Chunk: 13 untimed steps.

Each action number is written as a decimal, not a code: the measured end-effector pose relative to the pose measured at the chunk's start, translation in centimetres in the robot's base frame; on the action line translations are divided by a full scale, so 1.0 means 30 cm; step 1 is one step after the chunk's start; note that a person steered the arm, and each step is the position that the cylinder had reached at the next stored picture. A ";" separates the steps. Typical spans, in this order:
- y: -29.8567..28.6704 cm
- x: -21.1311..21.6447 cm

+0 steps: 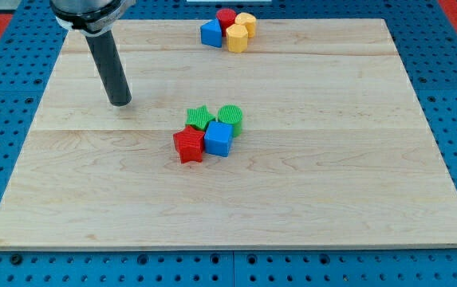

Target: Move the group of blocks slightly up

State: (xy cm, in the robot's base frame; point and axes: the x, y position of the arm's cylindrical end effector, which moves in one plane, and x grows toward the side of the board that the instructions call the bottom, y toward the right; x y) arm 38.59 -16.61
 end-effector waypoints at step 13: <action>0.508 0.325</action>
State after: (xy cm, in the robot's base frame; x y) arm 48.35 -1.37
